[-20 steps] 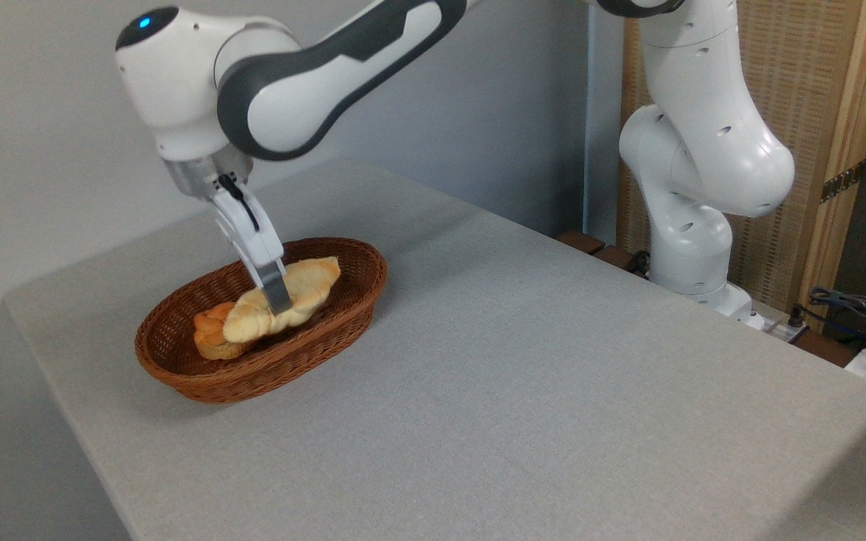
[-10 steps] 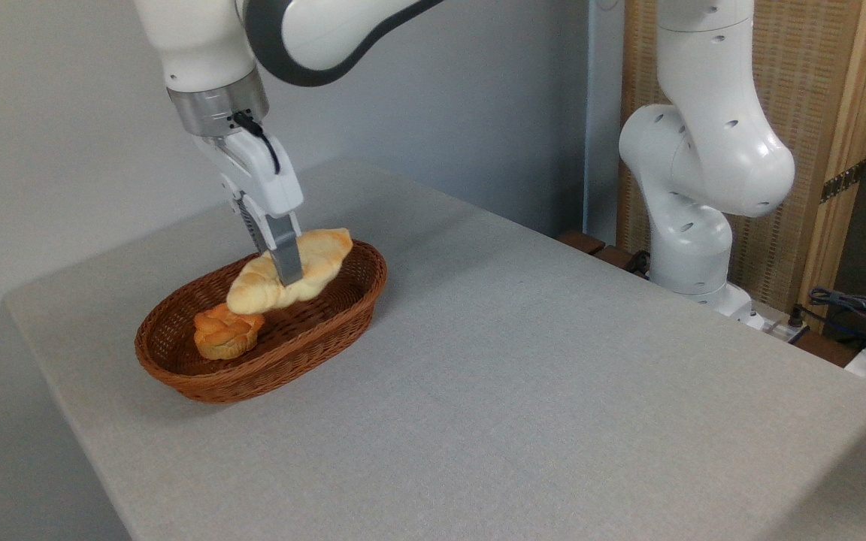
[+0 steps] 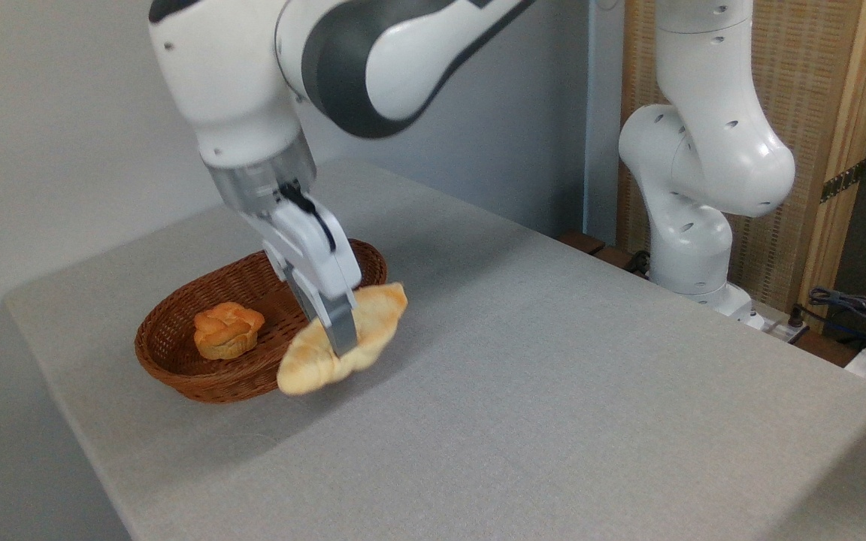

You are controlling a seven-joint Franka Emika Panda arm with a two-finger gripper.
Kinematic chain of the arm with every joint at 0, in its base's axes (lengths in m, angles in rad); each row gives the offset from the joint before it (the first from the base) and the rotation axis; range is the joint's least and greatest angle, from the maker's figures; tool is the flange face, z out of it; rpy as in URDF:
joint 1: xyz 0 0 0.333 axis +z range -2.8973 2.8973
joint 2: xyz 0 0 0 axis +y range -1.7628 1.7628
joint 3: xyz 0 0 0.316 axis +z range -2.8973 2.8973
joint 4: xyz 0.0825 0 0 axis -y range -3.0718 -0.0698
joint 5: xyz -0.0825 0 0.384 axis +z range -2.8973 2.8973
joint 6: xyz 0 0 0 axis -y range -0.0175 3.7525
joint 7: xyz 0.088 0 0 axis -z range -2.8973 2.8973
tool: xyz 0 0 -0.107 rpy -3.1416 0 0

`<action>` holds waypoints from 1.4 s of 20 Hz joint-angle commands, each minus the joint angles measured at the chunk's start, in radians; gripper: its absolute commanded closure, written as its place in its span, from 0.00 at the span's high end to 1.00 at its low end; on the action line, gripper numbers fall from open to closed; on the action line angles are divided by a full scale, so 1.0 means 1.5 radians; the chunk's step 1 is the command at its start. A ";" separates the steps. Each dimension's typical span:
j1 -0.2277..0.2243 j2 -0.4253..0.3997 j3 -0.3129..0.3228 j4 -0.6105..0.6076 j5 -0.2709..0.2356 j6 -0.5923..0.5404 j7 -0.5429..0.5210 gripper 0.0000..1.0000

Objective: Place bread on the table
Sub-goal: 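Move the roll beside the basket and lower it onto the table, then open the gripper and raise it away from the roll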

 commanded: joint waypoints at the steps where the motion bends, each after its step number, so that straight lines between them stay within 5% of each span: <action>1: -0.006 0.022 0.017 0.005 0.005 -0.005 0.030 0.99; 13: -0.006 0.062 0.023 0.006 0.005 0.000 0.031 1.00; 20: -0.006 0.038 0.017 0.034 -0.030 0.002 0.025 1.00; 28: -0.008 -0.005 0.016 0.053 -0.035 0.002 0.023 1.00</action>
